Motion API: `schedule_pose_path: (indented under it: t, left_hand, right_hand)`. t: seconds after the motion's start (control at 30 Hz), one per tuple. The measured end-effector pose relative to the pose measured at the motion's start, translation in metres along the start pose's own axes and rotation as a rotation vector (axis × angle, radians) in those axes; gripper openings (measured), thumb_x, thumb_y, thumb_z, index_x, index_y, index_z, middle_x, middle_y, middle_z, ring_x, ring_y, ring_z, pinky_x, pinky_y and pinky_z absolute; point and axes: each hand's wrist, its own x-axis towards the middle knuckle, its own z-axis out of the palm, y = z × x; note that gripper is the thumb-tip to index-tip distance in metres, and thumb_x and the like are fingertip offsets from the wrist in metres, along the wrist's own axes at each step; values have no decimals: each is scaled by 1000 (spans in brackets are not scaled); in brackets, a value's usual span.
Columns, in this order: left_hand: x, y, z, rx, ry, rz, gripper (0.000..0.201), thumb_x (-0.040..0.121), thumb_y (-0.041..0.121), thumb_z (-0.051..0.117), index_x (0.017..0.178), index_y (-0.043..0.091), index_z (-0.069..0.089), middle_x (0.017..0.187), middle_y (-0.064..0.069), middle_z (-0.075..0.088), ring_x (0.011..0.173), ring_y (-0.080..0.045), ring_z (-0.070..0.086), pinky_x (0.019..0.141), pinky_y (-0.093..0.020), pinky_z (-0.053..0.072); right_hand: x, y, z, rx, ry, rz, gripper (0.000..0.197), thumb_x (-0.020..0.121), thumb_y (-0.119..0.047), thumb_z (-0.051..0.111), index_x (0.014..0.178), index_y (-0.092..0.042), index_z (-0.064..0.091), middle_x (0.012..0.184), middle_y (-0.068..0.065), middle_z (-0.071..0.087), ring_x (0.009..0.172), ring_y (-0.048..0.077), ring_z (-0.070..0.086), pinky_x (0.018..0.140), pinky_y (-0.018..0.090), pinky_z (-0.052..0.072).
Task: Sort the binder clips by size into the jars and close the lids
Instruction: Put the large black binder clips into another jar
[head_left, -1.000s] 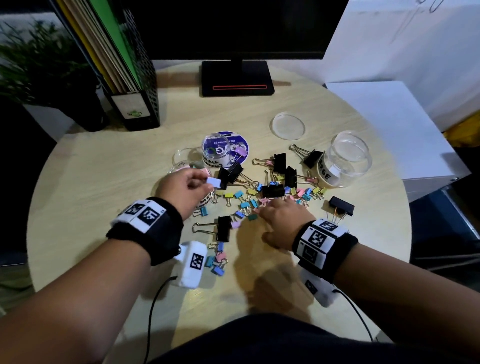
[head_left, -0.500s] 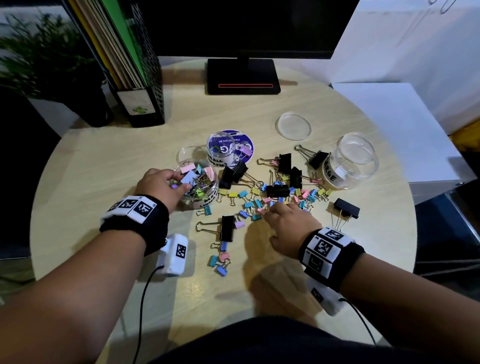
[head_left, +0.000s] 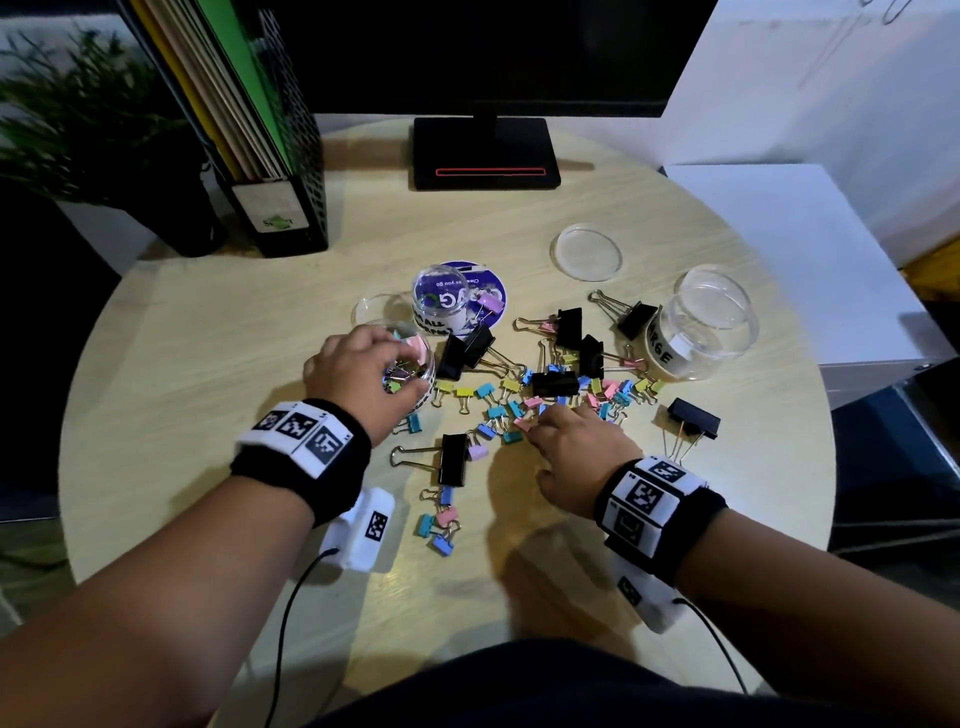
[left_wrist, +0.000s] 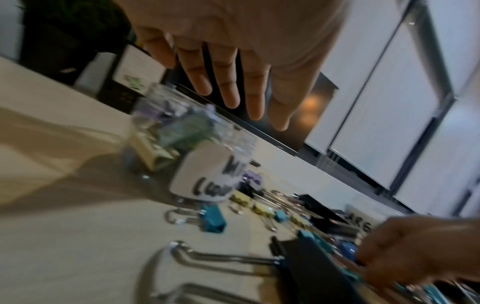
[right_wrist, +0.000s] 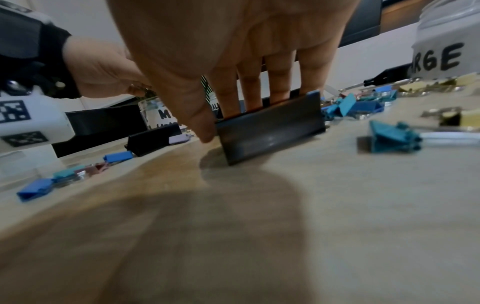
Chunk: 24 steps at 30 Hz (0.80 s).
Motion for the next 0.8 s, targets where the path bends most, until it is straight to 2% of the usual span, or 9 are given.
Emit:
schedule_pose_path:
  t: [0.13, 0.23, 0.33, 0.47, 0.57, 0.7, 0.8]
  left_hand:
    - [2, 22, 4, 27, -39, 70, 33, 81, 47, 61, 112, 37, 60, 127, 12, 47, 123, -18, 35, 102, -37, 24]
    - [6, 38, 6, 56, -76, 106, 35, 83, 46, 60, 116, 37, 59, 129, 12, 45, 124, -19, 34, 102, -36, 23]
    - [10, 47, 10, 131, -103, 116, 36, 84, 46, 58, 119, 38, 56, 132, 11, 44, 125, -19, 34, 102, -36, 23]
    - [12, 43, 12, 142, -30, 6, 36, 84, 36, 59, 120, 36, 55, 133, 4, 46, 124, -23, 38, 104, -40, 27]
    - [13, 33, 13, 142, 15, -55, 37, 84, 29, 58, 121, 31, 54, 130, 0, 52, 122, -26, 43, 104, -42, 31]
    - [14, 24, 15, 145, -6, -59, 29, 87, 28, 55, 116, 32, 58, 116, 3, 62, 113, -25, 51, 102, -42, 34]
    - [15, 22, 14, 166, -16, -60, 26, 91, 27, 48, 113, 33, 61, 119, 5, 62, 111, -23, 54, 103, -40, 31]
  right_hand:
    - [0, 11, -1, 73, 26, -28, 47, 85, -36, 48, 132, -29, 47, 134, -4, 45, 119, 21, 43, 97, 37, 44]
    - [-4, 29, -8, 129, 158, 25, 38, 89, -36, 49, 126, -28, 54, 133, -4, 48, 119, 19, 45, 99, 35, 43]
    - [-7, 61, -20, 145, 326, 208, 43, 87, -36, 55, 128, -26, 50, 137, -2, 43, 124, 21, 40, 104, 37, 39]
    - [-9, 111, -34, 115, 458, 485, 45, 86, -28, 56, 130, -23, 49, 139, 5, 44, 126, 29, 37, 102, 45, 38]
    - [-9, 135, -38, 108, 456, 541, 40, 86, -25, 56, 126, -23, 53, 135, 2, 49, 123, 30, 39, 97, 44, 40]
    - [0, 150, -41, 168, 359, 497, 30, 89, -22, 53, 118, -22, 61, 124, 4, 57, 116, 29, 48, 91, 38, 43]
    - [1, 148, -45, 223, 401, 502, 24, 88, -20, 55, 109, -17, 66, 113, 8, 63, 106, 31, 55, 83, 35, 45]
